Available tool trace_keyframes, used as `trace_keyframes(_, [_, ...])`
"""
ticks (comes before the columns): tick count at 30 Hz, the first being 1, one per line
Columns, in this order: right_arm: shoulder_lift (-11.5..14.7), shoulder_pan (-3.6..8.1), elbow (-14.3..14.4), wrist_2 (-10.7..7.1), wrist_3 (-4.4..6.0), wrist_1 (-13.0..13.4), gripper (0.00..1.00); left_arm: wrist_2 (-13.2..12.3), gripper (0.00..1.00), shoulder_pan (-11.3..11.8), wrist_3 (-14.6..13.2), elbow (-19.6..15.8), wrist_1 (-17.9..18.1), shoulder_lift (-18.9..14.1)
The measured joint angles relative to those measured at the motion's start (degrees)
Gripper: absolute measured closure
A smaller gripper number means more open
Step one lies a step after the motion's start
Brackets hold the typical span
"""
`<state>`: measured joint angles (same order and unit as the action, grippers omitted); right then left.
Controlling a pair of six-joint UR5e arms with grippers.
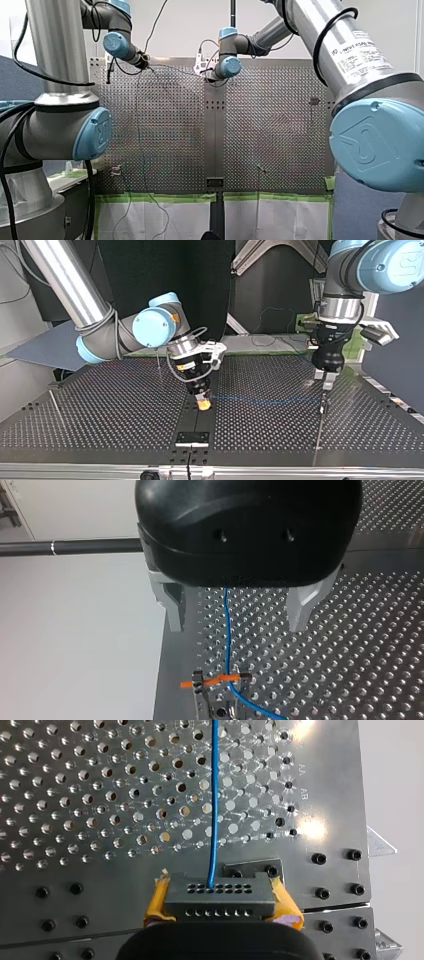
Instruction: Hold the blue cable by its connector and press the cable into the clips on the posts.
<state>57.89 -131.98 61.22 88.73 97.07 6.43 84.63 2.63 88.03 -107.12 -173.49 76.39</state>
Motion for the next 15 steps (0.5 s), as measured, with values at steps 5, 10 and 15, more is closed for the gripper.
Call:
trace_keyframes(5, [0.0, -0.06, 0.0, -0.02, -0.08, 0.0, 1.00, 2.2, 0.00, -0.4, 0.0, 0.0, -0.6, 0.0])
trace_keyframes(10, [0.0, -0.09, 0.0, -0.03, -0.11, 0.0, 1.00, 3.8, 0.00, -0.8, 0.0, 0.0, -1.1, -0.1])
trace_keyframes(15, [0.0, -0.17, 0.0, -0.04, -0.17, 0.0, 1.00, 4.6, 0.00, -1.0, 0.1, 0.0, -1.3, -0.1])
